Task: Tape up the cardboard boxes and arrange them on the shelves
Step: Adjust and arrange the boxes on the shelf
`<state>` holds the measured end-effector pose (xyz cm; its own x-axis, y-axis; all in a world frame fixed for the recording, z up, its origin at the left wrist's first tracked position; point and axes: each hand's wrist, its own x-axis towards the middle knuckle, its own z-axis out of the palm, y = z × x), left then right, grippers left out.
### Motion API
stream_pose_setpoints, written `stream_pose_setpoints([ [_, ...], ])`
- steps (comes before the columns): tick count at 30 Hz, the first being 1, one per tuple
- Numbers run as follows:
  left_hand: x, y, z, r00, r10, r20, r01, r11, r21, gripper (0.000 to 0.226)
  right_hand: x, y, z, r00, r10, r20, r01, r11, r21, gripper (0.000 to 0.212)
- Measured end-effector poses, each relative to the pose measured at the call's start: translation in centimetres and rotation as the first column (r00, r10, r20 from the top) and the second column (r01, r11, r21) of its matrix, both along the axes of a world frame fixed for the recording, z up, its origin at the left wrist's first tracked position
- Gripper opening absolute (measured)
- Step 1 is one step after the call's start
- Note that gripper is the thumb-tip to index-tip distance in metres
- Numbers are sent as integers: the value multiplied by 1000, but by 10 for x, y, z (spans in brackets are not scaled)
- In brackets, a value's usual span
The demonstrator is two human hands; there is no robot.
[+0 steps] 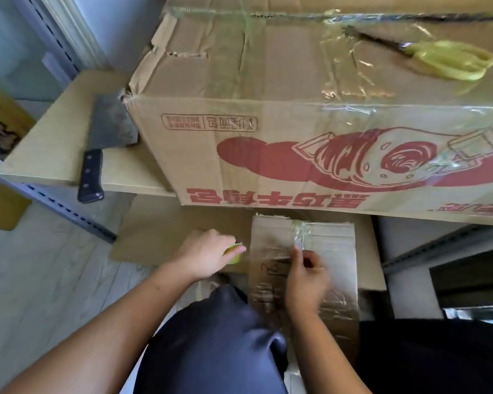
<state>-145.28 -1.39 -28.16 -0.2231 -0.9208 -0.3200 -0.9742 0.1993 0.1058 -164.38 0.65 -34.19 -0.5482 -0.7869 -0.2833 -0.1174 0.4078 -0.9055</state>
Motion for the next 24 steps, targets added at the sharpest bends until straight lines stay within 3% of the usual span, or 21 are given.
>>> stream_pose_setpoints([
  [3, -5, -8, -6, 986, -63, 155, 77, 993, -88, 50, 0, 4, -4, 998, -34, -46, 34, 999, 13, 22],
  [8, -15, -22, -24, 975, -66, 210, 70, 997, -14, 50, -11, 6, -4, 932, 160, -325, -141, 987, 81, 24],
  [12, -13, -24, -32, 970, -56, 235, 71, 996, -54, 54, -17, -1, -9, 909, 210, -360, -179, 977, 119, 24],
  [15, -11, -21, -36, 981, -23, 192, 36, 997, -68, 54, -18, -1, -6, 870, 263, -417, -193, 960, 203, 33],
  [19, -9, -19, -48, 994, 59, 97, -54, 997, -54, 55, -32, -24, 14, 808, 445, -386, -188, 815, 548, 49],
  [22, -3, -19, -61, 990, 122, -71, -121, 992, 23, 60, -53, -39, 34, 796, 523, -305, -214, 714, 667, 56],
  [24, -1, -23, -66, 967, 158, -197, -133, 982, 135, 61, -58, -37, 40, 770, 532, -354, -171, 705, 688, 62],
])
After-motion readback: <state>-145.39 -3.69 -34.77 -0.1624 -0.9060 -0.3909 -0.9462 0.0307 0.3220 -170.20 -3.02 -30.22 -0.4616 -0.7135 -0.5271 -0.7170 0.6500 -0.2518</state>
